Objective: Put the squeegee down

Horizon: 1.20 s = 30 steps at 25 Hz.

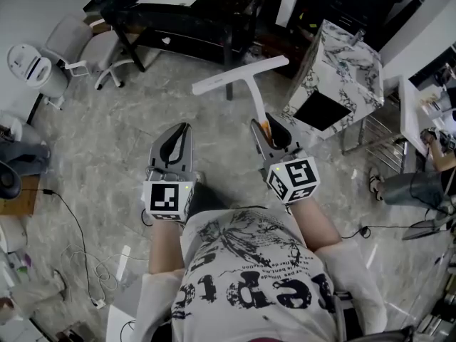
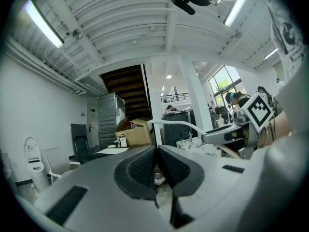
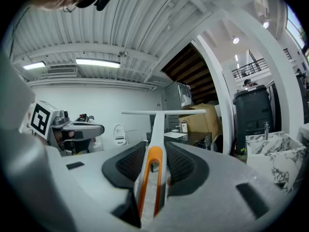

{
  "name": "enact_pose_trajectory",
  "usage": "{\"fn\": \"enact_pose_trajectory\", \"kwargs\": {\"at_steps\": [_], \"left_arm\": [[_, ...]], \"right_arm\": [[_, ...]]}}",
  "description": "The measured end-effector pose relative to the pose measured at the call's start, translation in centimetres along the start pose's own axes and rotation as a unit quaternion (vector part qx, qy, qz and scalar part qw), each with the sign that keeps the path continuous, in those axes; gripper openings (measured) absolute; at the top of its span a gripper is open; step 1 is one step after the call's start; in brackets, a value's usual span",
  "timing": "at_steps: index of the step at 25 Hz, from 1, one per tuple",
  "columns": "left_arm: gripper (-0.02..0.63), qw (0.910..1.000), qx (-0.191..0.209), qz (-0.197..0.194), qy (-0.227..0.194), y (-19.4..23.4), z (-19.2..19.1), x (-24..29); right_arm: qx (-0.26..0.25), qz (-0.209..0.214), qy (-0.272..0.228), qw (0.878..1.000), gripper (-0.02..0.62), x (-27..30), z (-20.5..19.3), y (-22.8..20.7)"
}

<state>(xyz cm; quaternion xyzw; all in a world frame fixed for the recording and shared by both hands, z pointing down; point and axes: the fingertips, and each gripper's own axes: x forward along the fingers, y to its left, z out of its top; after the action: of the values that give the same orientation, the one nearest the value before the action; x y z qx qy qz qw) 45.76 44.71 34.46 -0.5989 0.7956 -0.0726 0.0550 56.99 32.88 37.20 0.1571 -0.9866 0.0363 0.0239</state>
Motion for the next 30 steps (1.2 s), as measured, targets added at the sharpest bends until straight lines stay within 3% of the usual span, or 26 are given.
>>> {"fn": "enact_pose_trajectory", "kwargs": {"at_steps": [6, 18, 22, 30], "left_arm": [[0.018, 0.9998, -0.017, -0.014, 0.001, 5.6, -1.6, 3.7], [0.018, 0.9971, -0.016, -0.075, 0.001, 23.7, -2.9, 12.7], [0.018, 0.9957, -0.02, -0.089, 0.015, 27.7, -4.4, 14.0], [0.018, 0.9959, -0.035, -0.075, 0.036, 32.2, -7.8, 17.6]], "right_arm": [[0.014, -0.023, 0.015, 1.0, 0.124, 7.0, 0.0, -0.5], [0.024, -0.091, 0.01, 0.996, 0.124, 25.4, 2.5, 1.7], [0.035, -0.098, 0.015, 0.994, 0.124, 30.0, 2.4, 3.1], [0.033, -0.085, 0.051, 0.995, 0.124, 37.3, -0.1, 2.6]]}}
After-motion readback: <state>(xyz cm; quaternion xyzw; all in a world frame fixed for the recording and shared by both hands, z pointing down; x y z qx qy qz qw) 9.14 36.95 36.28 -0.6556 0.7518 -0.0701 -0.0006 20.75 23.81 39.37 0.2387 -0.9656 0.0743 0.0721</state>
